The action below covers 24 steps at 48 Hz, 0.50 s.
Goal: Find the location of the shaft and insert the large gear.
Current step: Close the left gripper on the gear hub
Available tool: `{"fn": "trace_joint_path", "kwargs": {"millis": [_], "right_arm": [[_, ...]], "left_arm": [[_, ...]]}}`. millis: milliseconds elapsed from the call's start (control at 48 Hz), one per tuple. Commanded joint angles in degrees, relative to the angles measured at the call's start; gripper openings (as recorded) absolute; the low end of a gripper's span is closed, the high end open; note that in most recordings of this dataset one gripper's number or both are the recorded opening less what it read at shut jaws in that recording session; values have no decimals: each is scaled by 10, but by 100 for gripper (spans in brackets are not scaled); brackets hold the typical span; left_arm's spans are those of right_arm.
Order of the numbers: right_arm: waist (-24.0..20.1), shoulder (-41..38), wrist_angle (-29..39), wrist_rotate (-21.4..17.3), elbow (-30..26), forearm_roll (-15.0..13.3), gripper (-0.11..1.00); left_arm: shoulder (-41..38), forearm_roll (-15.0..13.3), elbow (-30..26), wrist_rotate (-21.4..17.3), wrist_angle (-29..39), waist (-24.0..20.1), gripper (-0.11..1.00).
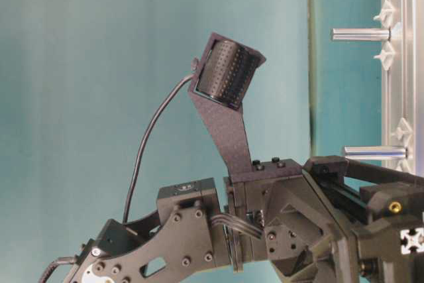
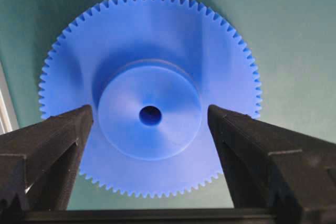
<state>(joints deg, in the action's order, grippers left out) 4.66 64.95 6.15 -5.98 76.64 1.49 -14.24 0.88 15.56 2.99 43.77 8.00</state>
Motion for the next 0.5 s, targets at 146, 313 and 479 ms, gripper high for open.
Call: {"fn": "trace_joint_path", "kwargs": {"millis": [146,313,479], "right_arm": [[2,-4,-3,-6,-5,1,0],[2,-4,-4,-6,-6,1,0],[2,-4,-3,-6,-7,1,0]], "left_arm": [[1,1,-4,1,-5,-2,89],[0,2,-1,0,-13,-6,89],[3,2,5,-1,-13,-12,89]]}}
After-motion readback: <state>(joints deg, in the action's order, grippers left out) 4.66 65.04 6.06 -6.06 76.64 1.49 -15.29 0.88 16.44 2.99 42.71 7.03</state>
